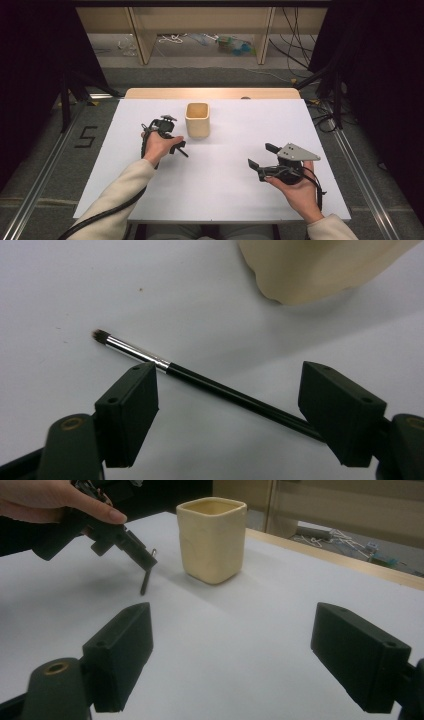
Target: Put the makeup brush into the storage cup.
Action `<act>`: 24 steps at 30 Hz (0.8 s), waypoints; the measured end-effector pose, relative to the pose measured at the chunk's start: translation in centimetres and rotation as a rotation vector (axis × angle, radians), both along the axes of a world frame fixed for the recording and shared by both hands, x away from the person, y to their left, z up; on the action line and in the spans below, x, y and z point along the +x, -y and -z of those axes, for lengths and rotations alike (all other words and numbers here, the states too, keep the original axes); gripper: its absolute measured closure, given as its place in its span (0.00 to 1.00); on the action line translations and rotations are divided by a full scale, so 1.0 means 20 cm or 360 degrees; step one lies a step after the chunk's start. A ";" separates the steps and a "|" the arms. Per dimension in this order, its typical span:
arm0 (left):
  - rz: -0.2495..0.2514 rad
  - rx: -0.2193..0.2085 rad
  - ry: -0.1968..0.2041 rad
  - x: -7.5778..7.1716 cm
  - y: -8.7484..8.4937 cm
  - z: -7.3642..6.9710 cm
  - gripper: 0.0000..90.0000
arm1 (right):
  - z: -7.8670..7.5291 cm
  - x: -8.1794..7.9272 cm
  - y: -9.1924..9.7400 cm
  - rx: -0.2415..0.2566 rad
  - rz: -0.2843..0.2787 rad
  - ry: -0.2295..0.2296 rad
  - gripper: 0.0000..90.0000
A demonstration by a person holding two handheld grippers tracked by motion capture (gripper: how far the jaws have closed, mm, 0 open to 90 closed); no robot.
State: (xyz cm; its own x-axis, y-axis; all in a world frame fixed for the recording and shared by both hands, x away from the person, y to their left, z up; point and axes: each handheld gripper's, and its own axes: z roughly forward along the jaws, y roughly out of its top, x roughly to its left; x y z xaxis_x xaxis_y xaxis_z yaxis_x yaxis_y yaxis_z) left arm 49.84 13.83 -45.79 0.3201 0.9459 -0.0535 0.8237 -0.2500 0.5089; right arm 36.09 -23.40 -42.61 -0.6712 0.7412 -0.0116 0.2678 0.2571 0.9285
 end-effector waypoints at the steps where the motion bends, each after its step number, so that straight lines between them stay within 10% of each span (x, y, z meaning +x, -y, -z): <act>1: -0.0006 0.0005 -0.0025 0.00 0.00 0.00 0.28 | 0.01 0.00 -0.01 0.0058 -0.0018 -0.0009 0.20; 24: -0.0036 0.0068 -0.0177 0.08 -0.01 0.04 0.28 | 0.01 0.00 -0.01 0.0022 -0.0012 0.0009 0.21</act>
